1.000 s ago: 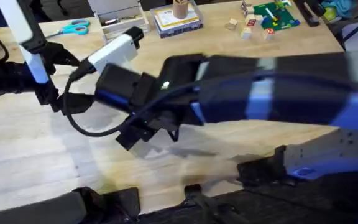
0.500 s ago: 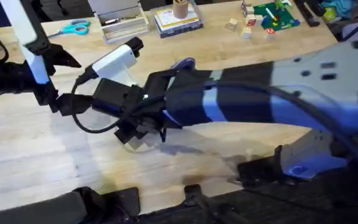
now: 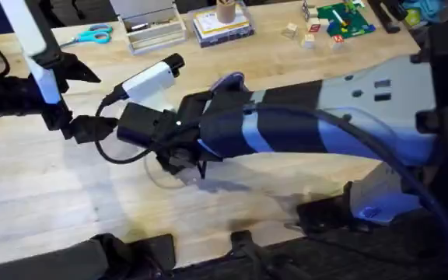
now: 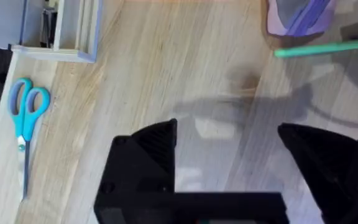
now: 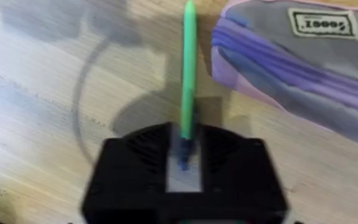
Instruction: Unzip the bag, pick up the pens from the table one at a time and place them inside, then zip the bag closed.
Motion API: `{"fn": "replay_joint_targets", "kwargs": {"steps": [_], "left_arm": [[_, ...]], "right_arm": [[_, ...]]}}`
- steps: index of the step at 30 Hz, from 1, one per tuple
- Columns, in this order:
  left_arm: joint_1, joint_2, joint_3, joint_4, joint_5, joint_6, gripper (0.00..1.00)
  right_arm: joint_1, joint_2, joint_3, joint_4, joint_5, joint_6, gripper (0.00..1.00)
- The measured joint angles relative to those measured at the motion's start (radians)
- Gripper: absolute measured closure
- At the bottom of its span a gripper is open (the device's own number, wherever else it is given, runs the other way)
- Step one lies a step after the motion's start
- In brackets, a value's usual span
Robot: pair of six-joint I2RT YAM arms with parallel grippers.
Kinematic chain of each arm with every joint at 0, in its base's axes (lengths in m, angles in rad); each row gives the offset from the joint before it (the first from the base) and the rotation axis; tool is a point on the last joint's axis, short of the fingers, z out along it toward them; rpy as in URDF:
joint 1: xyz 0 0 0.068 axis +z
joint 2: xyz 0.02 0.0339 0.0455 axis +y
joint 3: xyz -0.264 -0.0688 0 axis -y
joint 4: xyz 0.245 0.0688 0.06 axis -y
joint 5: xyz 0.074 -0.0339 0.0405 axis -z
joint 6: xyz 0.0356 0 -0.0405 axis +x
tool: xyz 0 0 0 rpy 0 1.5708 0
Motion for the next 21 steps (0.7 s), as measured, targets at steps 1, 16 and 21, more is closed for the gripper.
{"fn": "replay_joint_targets", "kwargs": {"steps": [1, 16, 21], "left_arm": [[0.000, 0.000, 0.000, 0.000, 0.000, 0.000, 0.008], [0.000, 0.000, 0.000, 0.004, 0.000, 0.000, 0.008], [0.000, 0.000, 0.000, 0.004, 0.000, 0.000, 0.008]], "right_arm": [[0.000, 0.000, 0.000, 0.000, 0.000, 0.000, 0.721], [-0.013, -0.007, 0.009, -0.034, -0.015, -0.067, 0.960], [-0.013, -0.065, 0.006, -0.076, -0.029, -0.155, 0.964]]}}
